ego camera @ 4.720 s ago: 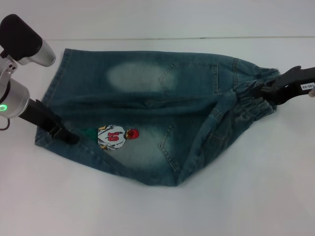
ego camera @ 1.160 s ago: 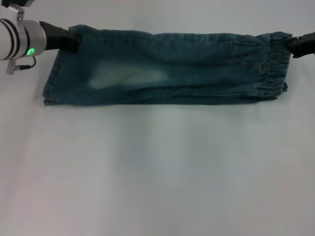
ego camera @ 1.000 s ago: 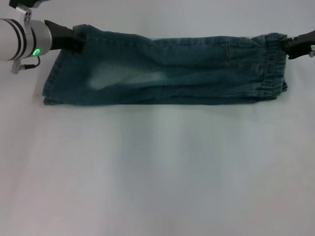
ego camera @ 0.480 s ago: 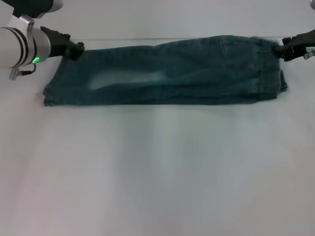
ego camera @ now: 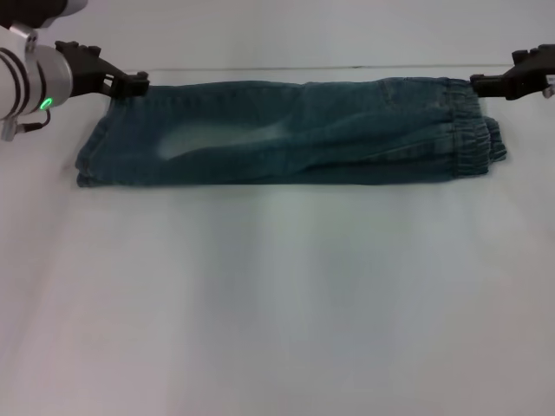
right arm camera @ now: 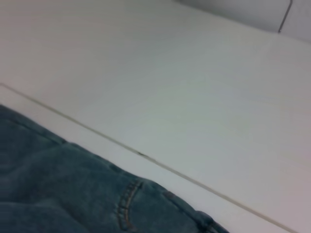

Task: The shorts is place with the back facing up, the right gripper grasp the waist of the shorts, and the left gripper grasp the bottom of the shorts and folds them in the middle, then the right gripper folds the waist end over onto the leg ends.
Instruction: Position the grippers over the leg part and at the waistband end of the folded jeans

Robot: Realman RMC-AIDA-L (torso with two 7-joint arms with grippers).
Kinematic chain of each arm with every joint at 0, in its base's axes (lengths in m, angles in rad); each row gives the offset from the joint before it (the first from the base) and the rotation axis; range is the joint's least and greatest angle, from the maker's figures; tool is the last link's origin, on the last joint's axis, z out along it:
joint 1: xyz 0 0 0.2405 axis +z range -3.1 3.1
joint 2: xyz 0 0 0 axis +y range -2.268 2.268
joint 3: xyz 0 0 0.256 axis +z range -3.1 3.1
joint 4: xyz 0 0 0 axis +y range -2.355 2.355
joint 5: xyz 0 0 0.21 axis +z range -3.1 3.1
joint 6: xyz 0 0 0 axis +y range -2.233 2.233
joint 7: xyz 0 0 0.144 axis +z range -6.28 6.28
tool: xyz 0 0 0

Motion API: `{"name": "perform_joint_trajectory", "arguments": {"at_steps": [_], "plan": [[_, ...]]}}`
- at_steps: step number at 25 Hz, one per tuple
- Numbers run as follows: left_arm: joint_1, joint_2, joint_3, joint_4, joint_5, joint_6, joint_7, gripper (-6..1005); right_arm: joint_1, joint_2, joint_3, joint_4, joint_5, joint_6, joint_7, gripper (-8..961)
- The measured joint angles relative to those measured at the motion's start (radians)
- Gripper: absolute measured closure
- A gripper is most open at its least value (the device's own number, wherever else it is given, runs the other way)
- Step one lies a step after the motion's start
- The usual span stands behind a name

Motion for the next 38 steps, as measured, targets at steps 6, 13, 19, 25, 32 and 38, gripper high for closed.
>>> {"name": "perform_joint_trajectory", "arguments": {"at_steps": [6, 13, 19, 25, 32, 38], "plan": [[0.106, -0.002, -0.010, 0.137, -0.290, 0.219, 0.155, 129, -0.109, 0.011, 0.001, -0.143, 0.205, -0.172, -0.075, 83], [0.169, 0.009, -0.216, 0.156, -0.567, 0.639, 0.292, 100, -0.244, 0.013, 0.002, -0.259, 0.394, -0.366, -0.111, 54], [0.203, 0.018, -0.330, 0.118, -0.632, 0.896, 0.293, 94, -0.337, 0.016, 0.012, -0.274, 0.481, -0.414, -0.178, 46], [0.219, 0.020, -0.344, 0.108, -0.552, 0.930, 0.212, 97, -0.386, 0.023, 0.051, -0.220, 0.516, -0.412, -0.264, 47], [0.175, 0.025, -0.226, 0.062, -0.488, 0.938, 0.253, 105, -0.393, 0.021, 0.145, -0.102, 0.548, -0.417, -0.376, 47], [0.069, 0.046, -0.117, -0.026, -0.470, 0.925, 0.261, 114, -0.391, 0.019, 0.227, -0.016, 0.560, -0.411, -0.451, 48]]}}
